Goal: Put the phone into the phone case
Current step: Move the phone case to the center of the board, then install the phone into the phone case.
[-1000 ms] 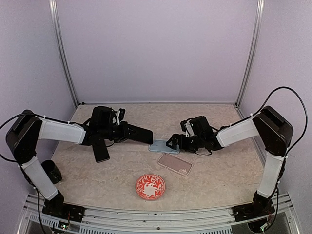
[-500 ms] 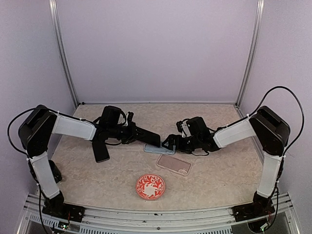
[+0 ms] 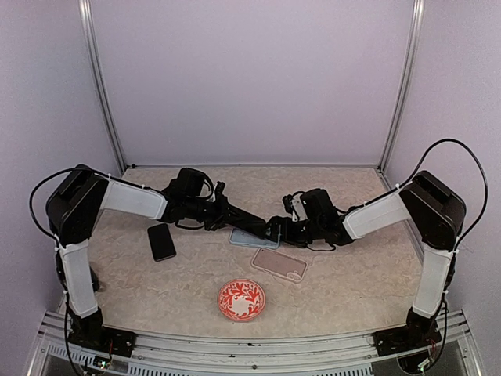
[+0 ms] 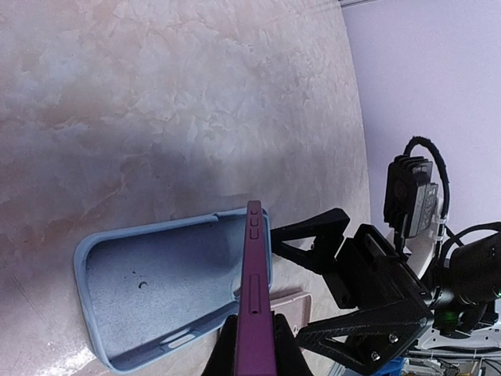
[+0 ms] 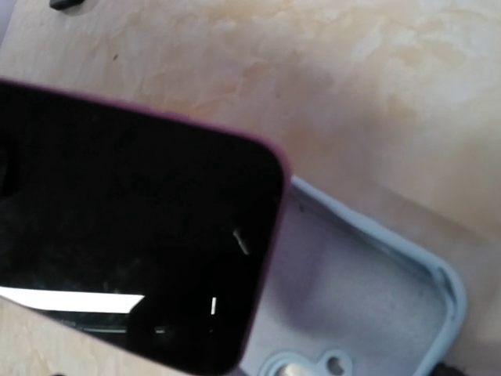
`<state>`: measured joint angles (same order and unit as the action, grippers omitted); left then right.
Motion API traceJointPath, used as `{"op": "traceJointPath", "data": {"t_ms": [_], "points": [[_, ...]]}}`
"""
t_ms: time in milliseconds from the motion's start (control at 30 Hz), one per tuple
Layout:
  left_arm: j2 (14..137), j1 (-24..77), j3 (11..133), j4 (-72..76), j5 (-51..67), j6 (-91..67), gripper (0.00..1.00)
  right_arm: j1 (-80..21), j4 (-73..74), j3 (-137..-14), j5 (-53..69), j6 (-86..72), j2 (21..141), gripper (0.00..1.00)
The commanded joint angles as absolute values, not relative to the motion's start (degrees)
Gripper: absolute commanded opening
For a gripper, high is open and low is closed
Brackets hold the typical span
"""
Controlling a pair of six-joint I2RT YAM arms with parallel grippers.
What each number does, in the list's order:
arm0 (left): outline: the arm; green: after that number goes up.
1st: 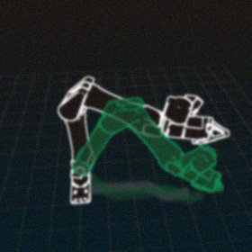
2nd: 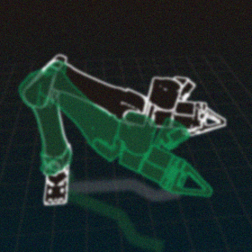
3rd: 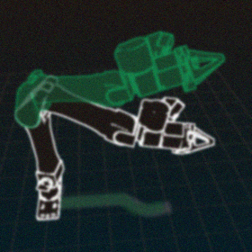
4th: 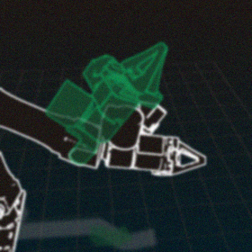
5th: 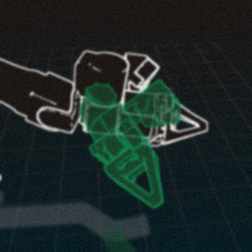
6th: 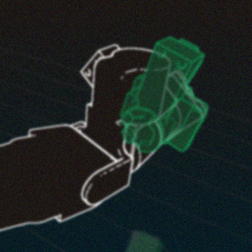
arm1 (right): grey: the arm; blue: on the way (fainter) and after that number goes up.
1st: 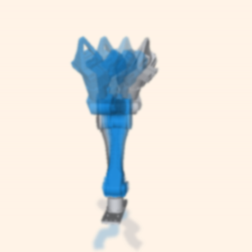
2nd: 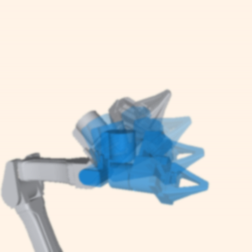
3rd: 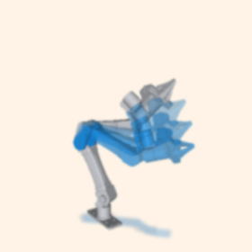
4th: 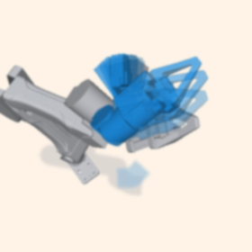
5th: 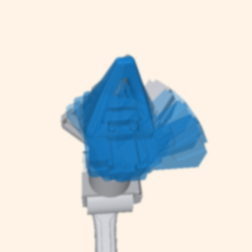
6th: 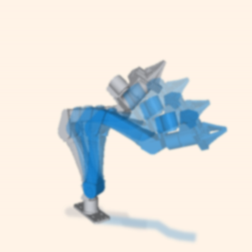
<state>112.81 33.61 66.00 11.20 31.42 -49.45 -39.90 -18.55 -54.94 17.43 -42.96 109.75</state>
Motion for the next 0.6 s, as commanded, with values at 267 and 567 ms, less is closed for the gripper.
{"op": "traceJointPath", "data": {"t_ms": [267,567], "points": [[116.8,34.6,69.5,13.2,36.6,-49.1,0.0,-39.5,-23.0,-52.6,20.1,-43.2,109.1,1.0],[119.7,34.6,72.2,11.8,38.6,-49.0,0.0,-39.1,-23.2,-52.5,20.9,-42.6,109.2,1.0]]}}
